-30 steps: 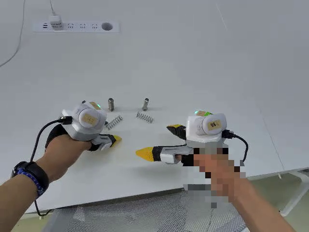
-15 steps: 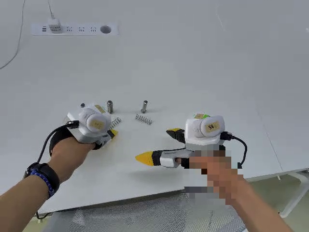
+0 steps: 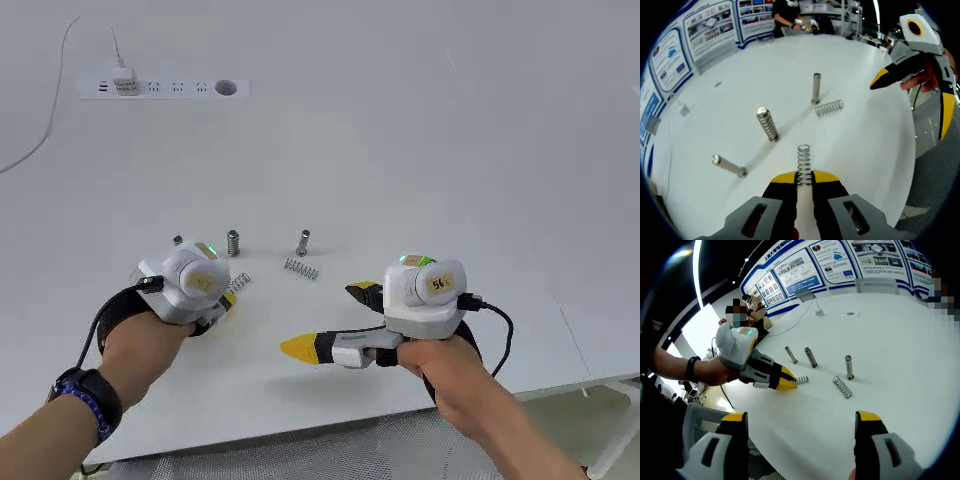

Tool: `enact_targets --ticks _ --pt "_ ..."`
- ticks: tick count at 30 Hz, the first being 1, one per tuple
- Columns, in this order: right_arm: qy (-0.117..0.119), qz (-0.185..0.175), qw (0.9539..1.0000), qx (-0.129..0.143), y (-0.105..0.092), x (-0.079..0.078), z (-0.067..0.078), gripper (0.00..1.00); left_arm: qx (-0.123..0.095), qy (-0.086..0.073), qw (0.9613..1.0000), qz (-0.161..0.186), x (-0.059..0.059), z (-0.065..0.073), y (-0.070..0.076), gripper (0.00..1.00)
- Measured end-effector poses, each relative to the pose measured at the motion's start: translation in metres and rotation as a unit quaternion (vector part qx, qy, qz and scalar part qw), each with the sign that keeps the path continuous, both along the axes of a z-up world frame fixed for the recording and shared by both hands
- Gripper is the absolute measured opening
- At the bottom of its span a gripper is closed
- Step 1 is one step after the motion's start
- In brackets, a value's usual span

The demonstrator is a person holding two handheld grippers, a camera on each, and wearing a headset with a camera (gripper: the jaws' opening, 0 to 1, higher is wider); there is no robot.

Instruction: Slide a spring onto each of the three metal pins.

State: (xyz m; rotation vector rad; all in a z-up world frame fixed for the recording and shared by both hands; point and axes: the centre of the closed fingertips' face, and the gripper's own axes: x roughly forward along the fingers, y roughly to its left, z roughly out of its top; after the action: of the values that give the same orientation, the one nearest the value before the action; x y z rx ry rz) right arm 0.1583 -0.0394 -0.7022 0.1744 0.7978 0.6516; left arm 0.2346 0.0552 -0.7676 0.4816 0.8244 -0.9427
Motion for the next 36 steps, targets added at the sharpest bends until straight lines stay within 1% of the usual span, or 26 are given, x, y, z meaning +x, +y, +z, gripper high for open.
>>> enact_targets --ticks 3,12,16,22,28,36 --pt "0.003 0.003 1.0000 0.003 0.002 -0.002 0.000 0.89 -0.011 0.012 0.9998 0.015 -0.003 0.000 0.005 0.10" --pt "0.009 0.002 0.9999 0.013 0.008 -0.008 -0.002 0.89 -0.023 0.019 0.9991 0.031 -0.013 0.004 0.021 0.10" --pt "0.010 0.002 0.9998 0.015 0.012 -0.009 -0.002 0.88 -0.025 0.018 0.9987 0.040 -0.014 0.005 0.029 0.10" --pt "0.010 0.005 0.9998 0.016 0.016 -0.011 -0.002 0.87 -0.023 0.012 0.9991 0.033 -0.016 0.012 0.036 0.10" --pt "0.009 0.004 0.9998 0.018 0.017 -0.010 0.002 0.86 -0.036 0.009 0.9985 0.040 -0.016 0.022 0.043 0.10" --pt "0.010 0.002 0.9995 0.030 0.021 -0.010 0.005 0.82 -0.051 0.005 0.9977 0.044 -0.023 0.038 0.047 0.10"
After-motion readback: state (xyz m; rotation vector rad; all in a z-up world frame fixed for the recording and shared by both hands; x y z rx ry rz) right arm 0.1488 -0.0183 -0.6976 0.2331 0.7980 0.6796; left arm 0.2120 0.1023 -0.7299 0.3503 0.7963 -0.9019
